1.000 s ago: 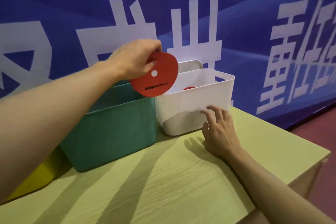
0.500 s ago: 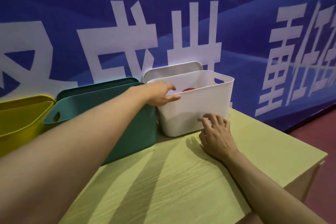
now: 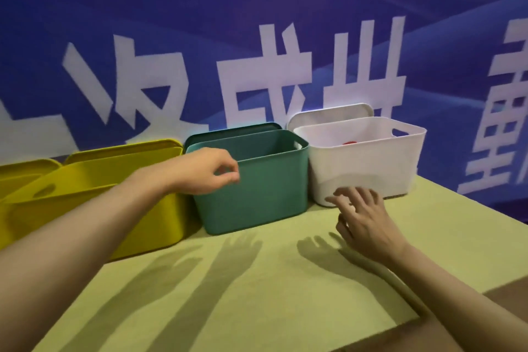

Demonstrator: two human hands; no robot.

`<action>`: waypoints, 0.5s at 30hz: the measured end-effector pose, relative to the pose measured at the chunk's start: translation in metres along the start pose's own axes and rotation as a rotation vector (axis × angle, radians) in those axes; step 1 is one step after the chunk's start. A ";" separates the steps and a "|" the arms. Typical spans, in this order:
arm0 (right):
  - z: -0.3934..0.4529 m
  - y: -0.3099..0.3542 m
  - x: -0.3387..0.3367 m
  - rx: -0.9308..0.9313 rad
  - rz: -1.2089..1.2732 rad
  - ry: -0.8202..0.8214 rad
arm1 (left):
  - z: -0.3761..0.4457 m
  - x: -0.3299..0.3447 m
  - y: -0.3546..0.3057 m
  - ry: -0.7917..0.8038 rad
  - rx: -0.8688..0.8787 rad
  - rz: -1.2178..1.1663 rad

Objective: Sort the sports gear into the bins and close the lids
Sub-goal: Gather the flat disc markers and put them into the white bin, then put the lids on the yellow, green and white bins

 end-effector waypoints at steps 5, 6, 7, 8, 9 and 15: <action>0.029 0.099 -0.027 -0.106 0.082 -0.017 | -0.092 0.027 0.064 -0.014 -0.186 -0.078; 0.035 0.121 -0.033 -0.127 0.104 -0.027 | -0.111 0.028 0.074 -0.043 -0.210 -0.111; 0.039 0.141 -0.039 -0.153 0.126 -0.044 | -0.128 0.029 0.080 -0.065 -0.225 -0.142; 0.045 0.162 -0.045 -0.182 0.154 -0.058 | -0.144 0.032 0.089 -0.086 -0.230 -0.171; 0.052 0.183 -0.051 -0.214 0.191 -0.066 | -0.159 0.034 0.097 -0.103 -0.236 -0.187; 0.127 0.288 -0.072 -0.382 0.363 0.073 | -0.206 0.028 0.181 -0.124 -0.200 -0.062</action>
Point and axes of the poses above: each hand's wrist, its own z-axis towards the middle knuckle, its own x-axis out of the palm, y = z × x, the point moved 8 cm from there along z, towards the middle knuckle, and after that the axes turned 9 degrees about y, right-handed, at the moved point
